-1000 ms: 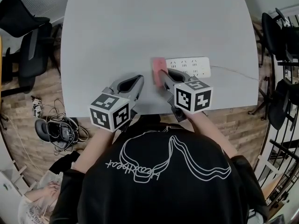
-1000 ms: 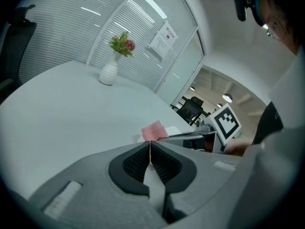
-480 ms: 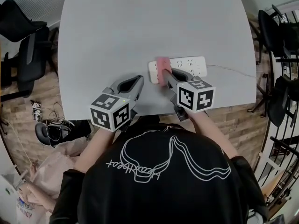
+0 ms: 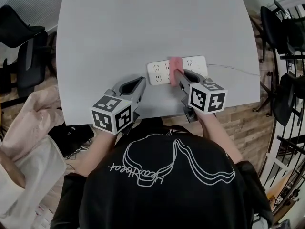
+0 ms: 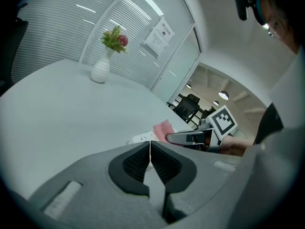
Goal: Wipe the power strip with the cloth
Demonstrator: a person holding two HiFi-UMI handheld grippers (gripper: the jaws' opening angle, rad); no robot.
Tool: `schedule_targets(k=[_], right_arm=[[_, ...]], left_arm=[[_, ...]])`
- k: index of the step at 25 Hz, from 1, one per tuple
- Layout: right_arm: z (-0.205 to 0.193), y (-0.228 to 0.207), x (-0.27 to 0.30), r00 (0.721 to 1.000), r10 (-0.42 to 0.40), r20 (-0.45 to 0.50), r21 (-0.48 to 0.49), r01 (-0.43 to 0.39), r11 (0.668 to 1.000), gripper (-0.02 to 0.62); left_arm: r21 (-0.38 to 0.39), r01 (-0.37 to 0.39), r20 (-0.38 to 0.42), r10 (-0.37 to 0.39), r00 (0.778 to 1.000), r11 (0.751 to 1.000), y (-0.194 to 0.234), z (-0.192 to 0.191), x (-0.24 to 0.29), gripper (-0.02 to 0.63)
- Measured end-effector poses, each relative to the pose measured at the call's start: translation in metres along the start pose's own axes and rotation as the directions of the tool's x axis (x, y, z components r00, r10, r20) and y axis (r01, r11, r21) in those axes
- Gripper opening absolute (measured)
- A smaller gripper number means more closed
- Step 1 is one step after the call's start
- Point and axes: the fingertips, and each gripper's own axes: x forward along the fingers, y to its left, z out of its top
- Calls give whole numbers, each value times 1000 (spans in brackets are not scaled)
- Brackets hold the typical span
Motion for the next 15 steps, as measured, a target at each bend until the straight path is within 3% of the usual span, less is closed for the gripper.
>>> schedule_targets(k=[15], right_arm=[[6, -62, -37, 989, -141, 46, 30, 140, 990, 40]], left_arm=[[23, 12, -11, -12, 1000, 1000, -10, 1, 3, 15]])
